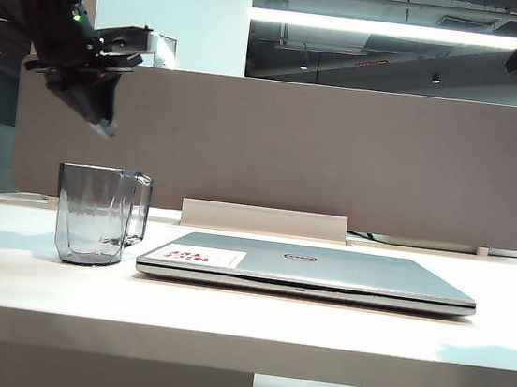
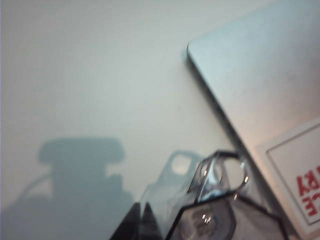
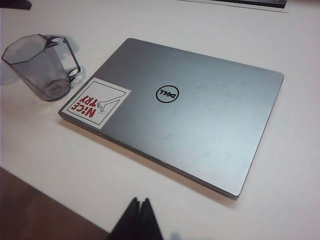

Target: Pick up the water cup and place it on the left side of the laptop.

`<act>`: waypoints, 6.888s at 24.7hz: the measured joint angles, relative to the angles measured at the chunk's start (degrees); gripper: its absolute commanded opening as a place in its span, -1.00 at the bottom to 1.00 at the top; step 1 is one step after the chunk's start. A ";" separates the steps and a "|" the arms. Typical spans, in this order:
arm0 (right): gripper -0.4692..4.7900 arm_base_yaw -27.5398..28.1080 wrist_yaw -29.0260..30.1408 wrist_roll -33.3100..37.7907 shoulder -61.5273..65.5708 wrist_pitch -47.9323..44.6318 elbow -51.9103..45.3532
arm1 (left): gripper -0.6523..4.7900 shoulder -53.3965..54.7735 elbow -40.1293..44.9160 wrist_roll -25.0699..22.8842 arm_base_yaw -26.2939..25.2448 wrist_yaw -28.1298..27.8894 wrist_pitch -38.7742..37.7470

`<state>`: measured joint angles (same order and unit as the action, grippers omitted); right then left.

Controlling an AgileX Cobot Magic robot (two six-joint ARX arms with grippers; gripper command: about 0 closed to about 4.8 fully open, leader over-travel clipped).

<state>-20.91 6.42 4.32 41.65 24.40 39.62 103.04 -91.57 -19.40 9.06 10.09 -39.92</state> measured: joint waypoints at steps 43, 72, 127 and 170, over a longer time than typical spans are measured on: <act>-0.84 0.02 0.00 -0.02 -0.02 0.00 0.00 | -0.78 5.33 -0.26 8.31 0.44 -3.80 -11.67; -0.84 0.00 0.04 -1.14 0.00 0.00 0.00 | -0.78 2.34 -0.55 59.41 0.44 -21.66 -13.05; -0.84 -0.02 0.04 -1.14 0.00 -1.05 0.00 | -0.76 3.85 0.94 84.54 0.90 -26.10 -19.69; -0.84 -0.09 0.04 -1.14 0.00 -0.94 0.00 | -0.57 -7.26 1.99 30.97 -7.85 -30.14 -12.92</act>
<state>-20.99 6.46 3.18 41.65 23.46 39.62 95.79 -89.58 11.57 1.21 -20.05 -52.84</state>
